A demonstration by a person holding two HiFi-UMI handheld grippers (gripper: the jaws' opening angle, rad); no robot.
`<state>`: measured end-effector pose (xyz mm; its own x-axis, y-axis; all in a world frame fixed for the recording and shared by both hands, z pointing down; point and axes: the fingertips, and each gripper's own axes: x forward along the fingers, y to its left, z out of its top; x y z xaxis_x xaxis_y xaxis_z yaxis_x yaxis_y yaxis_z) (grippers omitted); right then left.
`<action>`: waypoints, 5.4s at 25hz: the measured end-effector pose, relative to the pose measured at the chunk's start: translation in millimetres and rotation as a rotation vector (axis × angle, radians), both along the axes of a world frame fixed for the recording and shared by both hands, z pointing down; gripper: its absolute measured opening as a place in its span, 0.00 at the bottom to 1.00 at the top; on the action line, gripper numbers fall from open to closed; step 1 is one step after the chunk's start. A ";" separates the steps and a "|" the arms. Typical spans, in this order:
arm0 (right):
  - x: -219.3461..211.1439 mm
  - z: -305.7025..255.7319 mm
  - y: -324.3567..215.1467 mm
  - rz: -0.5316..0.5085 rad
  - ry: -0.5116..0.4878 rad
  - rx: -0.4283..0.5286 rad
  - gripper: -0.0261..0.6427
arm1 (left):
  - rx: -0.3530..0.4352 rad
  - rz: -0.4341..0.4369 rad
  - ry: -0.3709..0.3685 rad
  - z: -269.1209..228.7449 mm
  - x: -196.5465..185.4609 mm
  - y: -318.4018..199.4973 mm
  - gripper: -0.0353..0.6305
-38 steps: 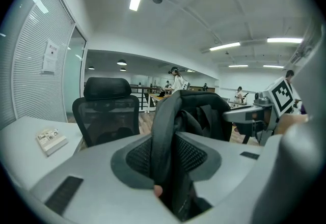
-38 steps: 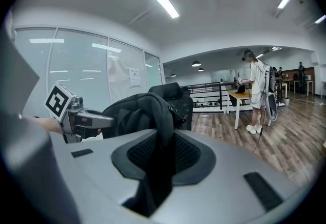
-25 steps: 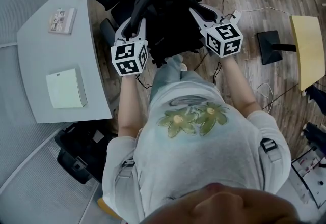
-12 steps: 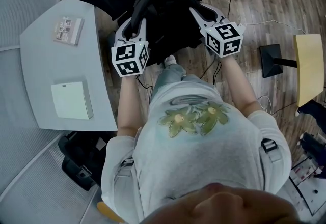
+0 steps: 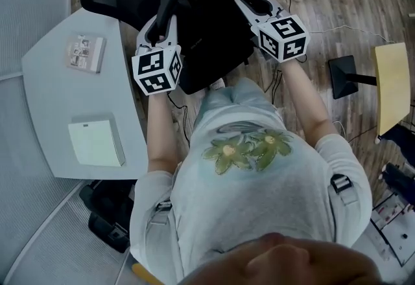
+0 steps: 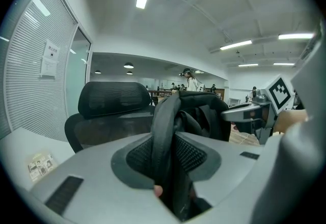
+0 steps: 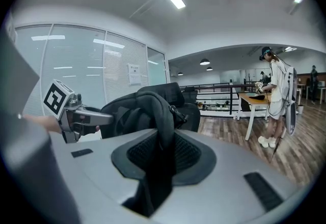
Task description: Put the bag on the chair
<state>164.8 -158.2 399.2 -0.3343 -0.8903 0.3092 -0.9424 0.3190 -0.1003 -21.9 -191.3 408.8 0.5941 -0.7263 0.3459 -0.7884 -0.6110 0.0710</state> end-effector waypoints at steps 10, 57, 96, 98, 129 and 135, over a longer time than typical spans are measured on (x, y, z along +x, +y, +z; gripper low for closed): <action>-1.1 3.9 -52.0 -0.098 -0.014 -0.019 0.17 | -0.004 -0.091 -0.028 0.0 -4.8 -35.9 0.25; -56.7 25.1 -183.9 -0.395 -0.048 -0.047 0.18 | -0.034 -0.354 -0.095 9.2 -59.1 -115.6 0.26; -43.3 146.3 -158.5 -0.354 0.007 -0.288 0.20 | -0.207 -0.308 -0.051 135.0 -47.6 -93.9 0.26; -44.9 150.1 -159.2 -0.375 0.024 -0.273 0.20 | -0.210 -0.315 -0.050 139.1 -50.3 -93.6 0.26; -76.3 203.4 -251.4 -0.413 0.213 -0.146 0.25 | -0.143 -0.415 -0.087 191.4 -94.5 -164.6 0.33; -73.1 213.8 -270.1 -0.403 0.211 -0.172 0.25 | -0.141 -0.408 -0.087 197.4 -93.0 -179.1 0.34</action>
<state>91.8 -428.3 613.0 -0.5562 -0.6327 0.5388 -0.7528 0.6583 -0.0042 -114.9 -370.3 606.2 0.2326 -0.8374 0.4946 -0.9699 -0.2375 0.0540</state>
